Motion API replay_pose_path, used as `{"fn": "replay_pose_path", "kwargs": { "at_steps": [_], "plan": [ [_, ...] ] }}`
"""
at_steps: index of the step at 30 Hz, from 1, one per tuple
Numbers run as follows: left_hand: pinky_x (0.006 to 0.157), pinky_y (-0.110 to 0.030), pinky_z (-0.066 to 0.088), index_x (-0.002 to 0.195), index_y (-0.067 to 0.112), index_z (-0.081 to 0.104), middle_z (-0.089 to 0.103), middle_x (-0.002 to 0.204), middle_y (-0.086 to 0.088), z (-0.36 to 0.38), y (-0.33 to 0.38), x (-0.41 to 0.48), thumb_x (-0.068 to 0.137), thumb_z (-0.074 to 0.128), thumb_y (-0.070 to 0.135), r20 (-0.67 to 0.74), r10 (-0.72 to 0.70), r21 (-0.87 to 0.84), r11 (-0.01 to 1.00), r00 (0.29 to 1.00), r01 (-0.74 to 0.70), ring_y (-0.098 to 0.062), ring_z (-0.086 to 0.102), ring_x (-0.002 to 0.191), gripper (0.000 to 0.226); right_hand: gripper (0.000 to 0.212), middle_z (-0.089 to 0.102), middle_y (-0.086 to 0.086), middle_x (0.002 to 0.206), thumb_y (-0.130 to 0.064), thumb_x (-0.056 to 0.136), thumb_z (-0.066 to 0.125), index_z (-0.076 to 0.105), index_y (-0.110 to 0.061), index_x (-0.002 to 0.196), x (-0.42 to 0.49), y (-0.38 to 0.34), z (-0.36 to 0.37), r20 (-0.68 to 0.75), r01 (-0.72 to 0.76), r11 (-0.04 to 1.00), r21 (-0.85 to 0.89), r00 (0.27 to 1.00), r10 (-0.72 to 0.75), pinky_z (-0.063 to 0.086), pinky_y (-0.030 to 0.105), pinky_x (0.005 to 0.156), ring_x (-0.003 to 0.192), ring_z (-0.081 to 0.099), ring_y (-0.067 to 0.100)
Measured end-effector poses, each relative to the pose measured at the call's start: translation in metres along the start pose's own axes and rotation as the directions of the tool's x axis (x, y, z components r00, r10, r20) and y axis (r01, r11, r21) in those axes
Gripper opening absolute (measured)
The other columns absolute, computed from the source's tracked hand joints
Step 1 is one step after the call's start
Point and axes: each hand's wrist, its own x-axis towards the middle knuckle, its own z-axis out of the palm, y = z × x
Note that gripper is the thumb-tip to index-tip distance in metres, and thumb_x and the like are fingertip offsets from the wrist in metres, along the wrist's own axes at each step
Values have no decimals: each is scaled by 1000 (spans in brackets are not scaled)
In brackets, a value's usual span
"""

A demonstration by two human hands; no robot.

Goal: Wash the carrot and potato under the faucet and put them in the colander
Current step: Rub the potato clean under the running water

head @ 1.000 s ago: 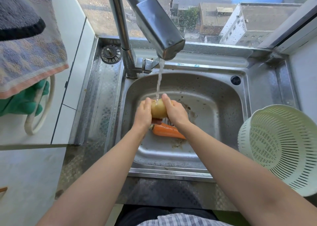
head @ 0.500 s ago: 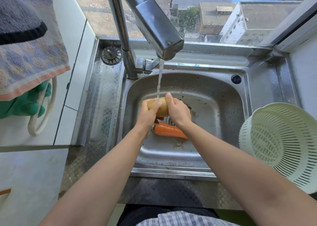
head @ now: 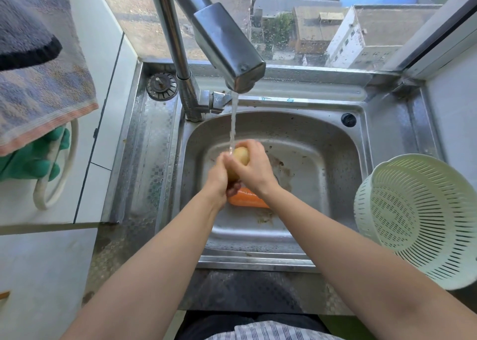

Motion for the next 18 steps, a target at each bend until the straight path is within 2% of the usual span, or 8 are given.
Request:
{"fn": "replay_pose_path", "kwargs": {
  "at_steps": [2,3,5,7,10,13,15,18],
  "plan": [
    [33,-12,23,63,16,50,40,40,1,-8,-5,-1,94,30,43,6,-77,-35,996,997,77,-10,32,29,45,18,63,4,102,-16,74,74,67,-14,90,-4,-10,6,17,167,984,64,986,-168,42,21,88,98,59,15],
    [33,-12,19,59,17,46,36,39,1,-12,-7,-1,93,27,43,39,-109,-37,993,993,111,-10,28,28,47,14,67,5,98,-11,72,75,68,-15,83,-3,-15,6,37,187,975,118,981,-193,44,22,88,96,62,16],
    [36,-12,15,54,16,46,32,40,-1,-20,-11,-4,92,22,44,97,-189,21,982,977,188,-12,25,29,53,10,72,5,88,-12,73,75,68,-17,78,3,-22,4,62,138,972,190,986,-152,50,30,84,89,66,20],
    [37,-14,21,58,11,53,36,41,-3,-20,-12,-7,92,20,43,119,-207,79,977,971,199,-15,32,31,58,6,71,3,79,-13,81,69,66,-19,80,9,-26,7,30,65,979,194,997,-72,53,33,79,81,68,19],
    [47,-26,43,81,9,66,60,59,-10,-11,-10,-6,97,20,53,68,-1,-2,1000,998,2,-21,54,48,65,18,68,-4,70,-12,93,54,61,-26,84,15,-34,15,-129,-92,966,240,984,126,52,28,75,75,68,13],
    [45,-25,43,93,11,65,62,71,-5,-1,-4,-6,95,39,45,2,310,97,946,951,-309,-19,56,57,43,20,67,-6,69,-10,98,45,60,-19,90,16,-40,17,-274,-173,913,370,918,286,53,27,74,76,69,14],
    [41,-21,38,90,9,62,59,69,-5,2,2,-7,96,38,40,-114,325,138,941,939,-309,-18,51,52,40,20,72,-3,77,-12,98,44,60,-20,90,14,-39,16,-289,-98,923,373,933,216,53,28,72,77,69,13],
    [33,-17,33,81,8,57,55,66,-13,-3,8,-8,96,30,36,-218,138,48,990,966,-131,-21,47,40,42,18,75,3,90,-16,94,53,61,-29,84,7,-28,10,-156,68,937,343,988,-15,55,30,79,88,69,16]
  ]
}}
